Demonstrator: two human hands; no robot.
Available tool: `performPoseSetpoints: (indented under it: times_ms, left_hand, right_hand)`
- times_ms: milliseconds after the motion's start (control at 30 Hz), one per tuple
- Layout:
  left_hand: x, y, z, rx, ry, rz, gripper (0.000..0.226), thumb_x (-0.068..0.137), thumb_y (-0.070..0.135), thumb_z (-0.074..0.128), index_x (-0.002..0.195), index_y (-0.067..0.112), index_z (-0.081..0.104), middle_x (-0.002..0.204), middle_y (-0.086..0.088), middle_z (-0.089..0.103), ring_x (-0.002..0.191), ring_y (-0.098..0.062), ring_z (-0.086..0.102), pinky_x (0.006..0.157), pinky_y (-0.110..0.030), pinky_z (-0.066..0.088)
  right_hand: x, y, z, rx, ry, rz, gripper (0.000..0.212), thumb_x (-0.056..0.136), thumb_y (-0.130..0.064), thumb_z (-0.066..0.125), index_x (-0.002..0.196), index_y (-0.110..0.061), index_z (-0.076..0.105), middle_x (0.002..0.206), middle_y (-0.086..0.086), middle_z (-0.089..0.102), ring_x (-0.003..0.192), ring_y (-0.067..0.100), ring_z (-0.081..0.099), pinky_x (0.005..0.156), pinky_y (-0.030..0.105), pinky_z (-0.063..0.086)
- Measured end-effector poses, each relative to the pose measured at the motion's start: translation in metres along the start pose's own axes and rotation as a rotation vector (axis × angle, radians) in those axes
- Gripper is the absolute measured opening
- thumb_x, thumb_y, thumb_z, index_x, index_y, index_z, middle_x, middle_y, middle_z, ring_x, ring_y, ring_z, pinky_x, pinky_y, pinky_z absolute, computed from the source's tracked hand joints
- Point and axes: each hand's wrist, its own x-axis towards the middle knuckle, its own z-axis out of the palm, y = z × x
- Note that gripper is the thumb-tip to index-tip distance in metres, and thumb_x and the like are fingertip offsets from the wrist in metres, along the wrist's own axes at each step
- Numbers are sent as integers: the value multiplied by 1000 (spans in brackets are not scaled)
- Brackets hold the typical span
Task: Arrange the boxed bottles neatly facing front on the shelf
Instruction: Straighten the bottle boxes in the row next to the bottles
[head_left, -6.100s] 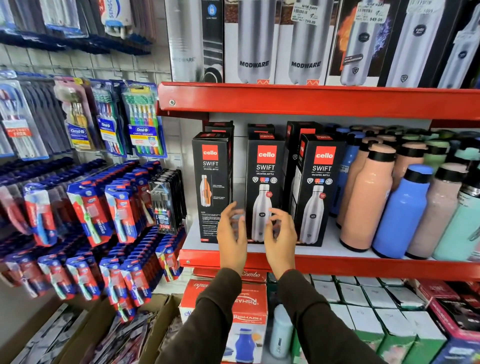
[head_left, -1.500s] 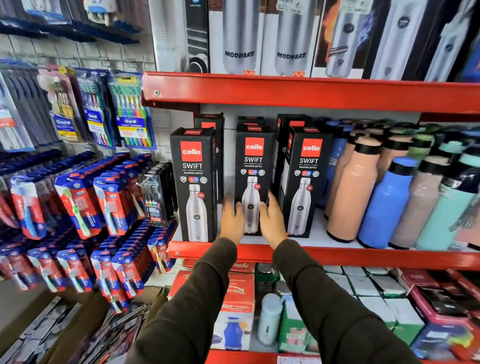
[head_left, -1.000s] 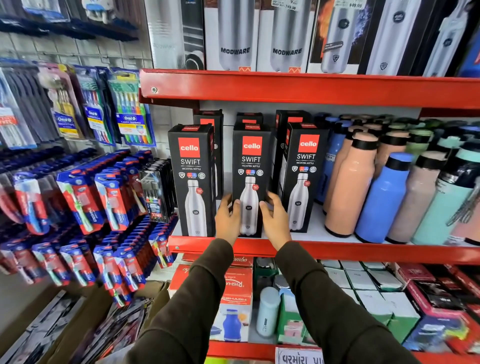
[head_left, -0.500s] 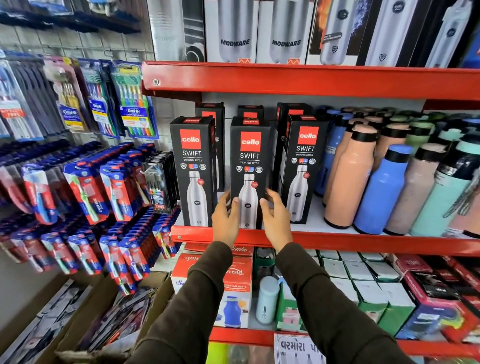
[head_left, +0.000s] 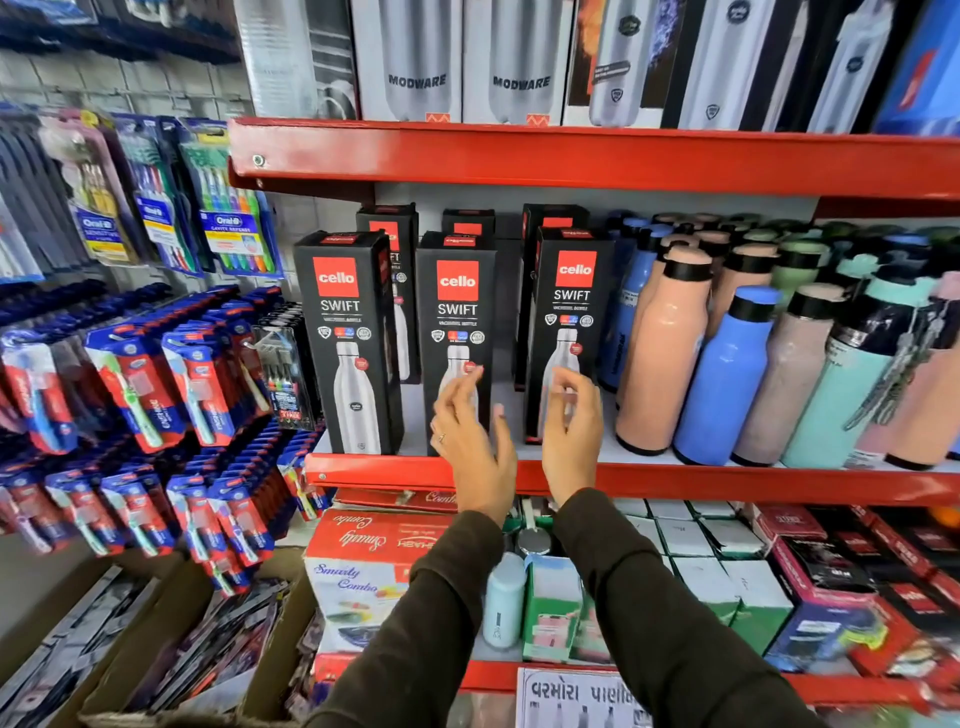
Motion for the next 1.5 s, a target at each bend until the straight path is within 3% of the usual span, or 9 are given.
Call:
performPoseSetpoints:
  times_ms: [100, 167, 333, 433, 600, 700, 1200, 1367, 1500]
  left_hand:
    - [-2, 11, 22, -156, -130, 65, 44, 100, 17, 47, 143, 24, 40, 138, 2, 41, 137, -11, 38, 116, -35, 32]
    - [0, 17, 35, -222, -223, 37, 47, 102, 15, 44, 147, 20, 35, 145, 2, 39, 139, -8, 37, 118, -27, 30]
    - [17, 18, 68, -234, -366, -192, 53, 104, 10, 38, 154, 5, 20, 162, -8, 23, 151, -17, 20, 124, -29, 15]
    - [28, 9, 81, -213, -409, -346, 52, 105, 12, 37, 154, 5, 22, 161, -11, 28, 151, -22, 25, 118, -24, 18]
    - [32, -8, 86, -211, -424, -457, 50, 103, 23, 43, 152, 17, 32, 153, -8, 44, 138, -21, 43, 104, -19, 28]
    - [31, -11, 82, -215, -384, -439, 47, 100, 18, 50, 147, 17, 42, 141, -8, 56, 123, -13, 53, 98, -19, 35]
    - [2, 3, 53, -171, -324, -360, 47, 99, 17, 53, 146, 18, 45, 140, -7, 59, 128, -18, 57, 104, -20, 39]
    - [-4, 9, 45, -198, -341, -359, 48, 99, 17, 53, 146, 19, 44, 142, -3, 57, 121, -2, 50, 105, -19, 38]
    - [-8, 12, 41, -223, -348, -375, 48, 99, 16, 52, 147, 19, 44, 142, -3, 57, 125, -4, 52, 111, -25, 39]
  right_hand:
    - [16, 13, -16, -31, 27, 0, 29, 100, -15, 48, 129, -17, 52, 126, 1, 47, 119, 17, 52, 101, 29, 44]
    - [26, 23, -22, -35, -24, 77, 37, 100, -17, 48, 137, -14, 46, 137, 7, 43, 128, 20, 47, 109, 34, 39]
    - [51, 42, -28, -98, -194, 249, 53, 103, -21, 43, 152, -11, 27, 158, 14, 27, 147, 26, 28, 120, 37, 24]
    - [61, 48, -27, -58, -256, 309, 52, 103, -17, 41, 152, -9, 26, 159, 13, 29, 148, 25, 27, 118, 32, 21]
    - [66, 51, -28, -26, -248, 293, 45, 102, -13, 41, 147, -14, 38, 148, 7, 48, 130, 16, 45, 94, 10, 26]
    - [66, 51, -32, -29, -235, 287, 43, 101, -14, 44, 144, -15, 42, 143, 7, 52, 124, 14, 49, 94, 15, 30]
    - [36, 41, -54, -49, -250, 230, 39, 100, -23, 48, 139, -18, 48, 135, 6, 58, 116, 10, 51, 97, 23, 35]
    - [28, 34, -60, -26, -269, 213, 37, 101, -23, 47, 138, -21, 48, 129, -5, 57, 116, 7, 52, 96, 21, 36]
    - [23, 30, -63, -14, -273, 223, 37, 101, -23, 47, 138, -21, 48, 126, -9, 55, 117, 6, 52, 94, 15, 37]
